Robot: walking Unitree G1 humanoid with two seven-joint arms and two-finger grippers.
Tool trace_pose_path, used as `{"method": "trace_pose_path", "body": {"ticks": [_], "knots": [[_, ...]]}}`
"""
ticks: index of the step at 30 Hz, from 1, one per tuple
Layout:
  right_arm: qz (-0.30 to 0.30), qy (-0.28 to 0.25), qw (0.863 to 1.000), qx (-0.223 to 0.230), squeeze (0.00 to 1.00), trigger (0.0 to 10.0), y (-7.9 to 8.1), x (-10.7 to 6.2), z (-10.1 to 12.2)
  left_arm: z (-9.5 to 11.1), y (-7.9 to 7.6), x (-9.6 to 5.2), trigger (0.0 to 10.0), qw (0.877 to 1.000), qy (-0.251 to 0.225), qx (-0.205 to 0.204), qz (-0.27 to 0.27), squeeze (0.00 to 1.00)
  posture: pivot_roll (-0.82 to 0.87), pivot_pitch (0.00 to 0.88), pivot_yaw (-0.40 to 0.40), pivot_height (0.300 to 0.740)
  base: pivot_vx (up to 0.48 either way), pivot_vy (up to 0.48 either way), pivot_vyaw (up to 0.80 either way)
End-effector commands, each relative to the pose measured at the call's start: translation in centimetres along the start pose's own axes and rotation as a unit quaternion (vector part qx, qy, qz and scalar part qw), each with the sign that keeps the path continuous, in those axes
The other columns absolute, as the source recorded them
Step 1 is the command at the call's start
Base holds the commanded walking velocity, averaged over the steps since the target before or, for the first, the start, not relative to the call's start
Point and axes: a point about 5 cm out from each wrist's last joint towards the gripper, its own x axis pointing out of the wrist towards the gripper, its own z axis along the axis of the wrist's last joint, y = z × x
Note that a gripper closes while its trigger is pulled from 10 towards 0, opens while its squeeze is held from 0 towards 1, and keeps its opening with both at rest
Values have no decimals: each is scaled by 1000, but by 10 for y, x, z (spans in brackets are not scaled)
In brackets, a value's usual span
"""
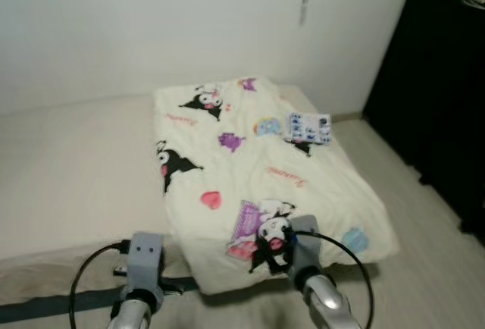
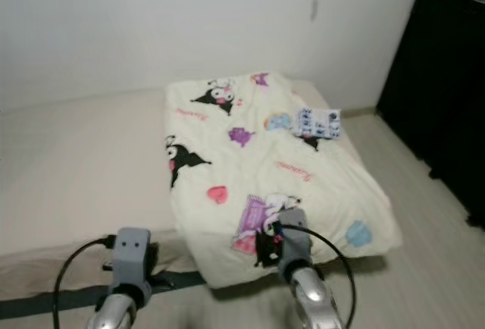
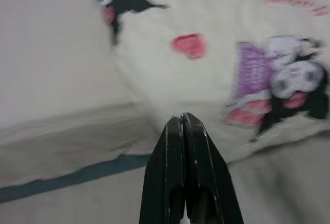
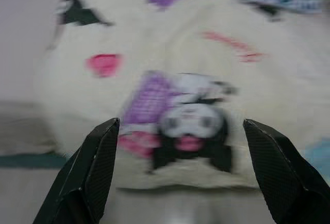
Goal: Clean up the room
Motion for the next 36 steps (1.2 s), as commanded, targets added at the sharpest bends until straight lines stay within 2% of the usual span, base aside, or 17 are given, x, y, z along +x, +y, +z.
{"method": "trace_pose_path", "body": {"ticks": [1, 36], "knots": [[10, 10, 1000, 13, 0, 10000, 10, -1, -6, -3, 6, -2, 10000, 1000, 10, 8, 6, 0, 46, 146, 11, 740, 0, -420, 0], [10, 12, 1000, 19, 0, 10000, 12, -3, -8, -4, 6, -1, 10000, 1000, 11, 13, -2, 0, 51, 136, 17, 740, 0, -420, 0]]}}
